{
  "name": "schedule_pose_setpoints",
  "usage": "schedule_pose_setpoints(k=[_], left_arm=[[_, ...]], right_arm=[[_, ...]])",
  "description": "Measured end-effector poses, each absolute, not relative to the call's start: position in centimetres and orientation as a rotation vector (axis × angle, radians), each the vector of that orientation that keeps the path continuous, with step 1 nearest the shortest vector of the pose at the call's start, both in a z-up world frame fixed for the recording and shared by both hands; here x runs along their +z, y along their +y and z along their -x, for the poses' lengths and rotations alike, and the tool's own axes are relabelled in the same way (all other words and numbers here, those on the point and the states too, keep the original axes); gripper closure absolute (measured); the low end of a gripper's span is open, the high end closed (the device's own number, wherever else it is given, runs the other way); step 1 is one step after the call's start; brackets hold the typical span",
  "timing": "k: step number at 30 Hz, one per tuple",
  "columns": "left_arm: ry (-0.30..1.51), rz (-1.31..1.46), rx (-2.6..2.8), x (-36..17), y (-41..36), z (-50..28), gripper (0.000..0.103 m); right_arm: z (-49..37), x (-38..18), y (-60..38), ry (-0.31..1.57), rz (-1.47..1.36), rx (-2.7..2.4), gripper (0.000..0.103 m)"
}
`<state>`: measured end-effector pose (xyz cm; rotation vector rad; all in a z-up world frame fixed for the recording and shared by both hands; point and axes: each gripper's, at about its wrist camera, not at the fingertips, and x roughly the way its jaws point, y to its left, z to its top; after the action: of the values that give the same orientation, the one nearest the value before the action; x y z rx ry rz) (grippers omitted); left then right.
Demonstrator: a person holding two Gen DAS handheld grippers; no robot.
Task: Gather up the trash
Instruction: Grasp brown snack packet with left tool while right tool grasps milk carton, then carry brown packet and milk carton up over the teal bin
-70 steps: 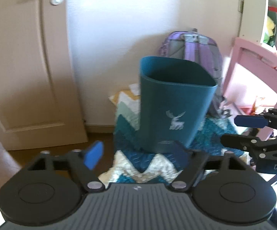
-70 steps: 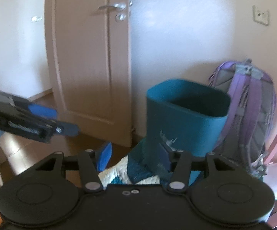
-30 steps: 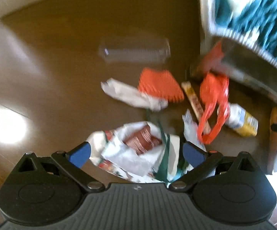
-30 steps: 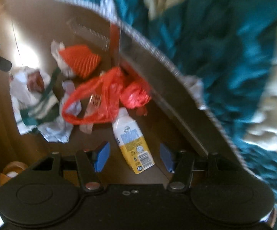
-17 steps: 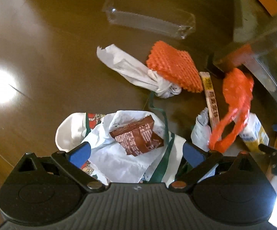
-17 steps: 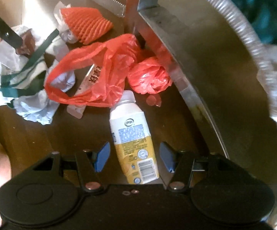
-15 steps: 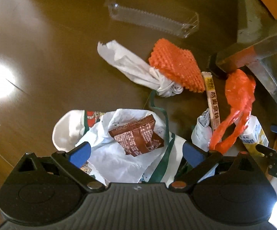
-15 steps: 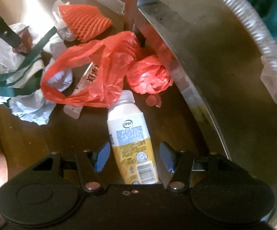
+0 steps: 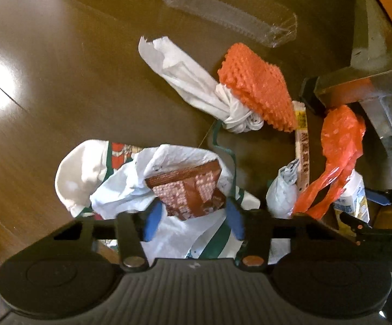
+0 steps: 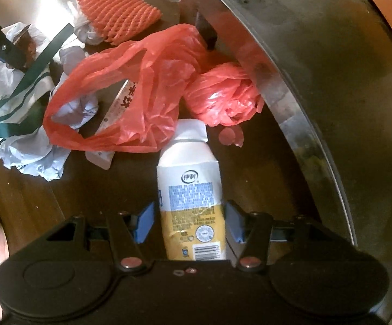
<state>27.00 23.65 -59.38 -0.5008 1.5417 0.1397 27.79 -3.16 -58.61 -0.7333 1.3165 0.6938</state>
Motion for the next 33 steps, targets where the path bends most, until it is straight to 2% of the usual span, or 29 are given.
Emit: schedule_pose_setpoints(k=[5, 11, 19, 26, 33], left_arm=[[1.549, 0.509, 0.145, -59.7, 23.5, -27.0, 0.072], [1.531, 0.482, 0.139, -58.6, 23.5, -27.0, 0.074], [1.514, 0.474, 0.109, -55.4, 24.1, -26.9, 0.075], [1.399, 0.407, 0.064, -48.4, 24.1, -27.5, 0.075], [1.182, 0.304, 0.028, -38.0, 23.8, -28.5, 0.075]], right_arm=[[-26.7, -57.7, -3.2, 1.342, 0.715, 0.658, 0.054], [-25.2, -55.4, -3.8, 1.395, 0.655, 0.560, 0.054], [-22.6, -49.4, -4.7, 1.413, 0.505, 0.475, 0.055], [-21.9, -42.1, -4.5, 1.299, 0.439, 0.473, 0.055], [-20.5, -32.2, -4.0, 1.110, 0.362, 0.478, 0.055]])
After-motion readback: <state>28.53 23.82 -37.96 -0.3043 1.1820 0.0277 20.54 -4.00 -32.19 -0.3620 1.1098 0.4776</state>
